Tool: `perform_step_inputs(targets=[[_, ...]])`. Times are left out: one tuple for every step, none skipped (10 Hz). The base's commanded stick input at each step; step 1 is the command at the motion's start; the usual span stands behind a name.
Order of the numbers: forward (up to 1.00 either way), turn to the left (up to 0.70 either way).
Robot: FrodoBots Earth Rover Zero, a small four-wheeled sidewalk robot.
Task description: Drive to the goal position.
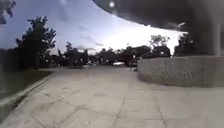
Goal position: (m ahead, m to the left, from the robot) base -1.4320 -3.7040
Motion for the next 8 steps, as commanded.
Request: perform_step_inputs(targets=[[0.0, -0.7], [0.0, -0.7], [0.0, -0.7], [0.0, -0.7], [0.0, -0.7], [0.0, -0.7], [0.0, -0.7], [0.0, -0.7]])
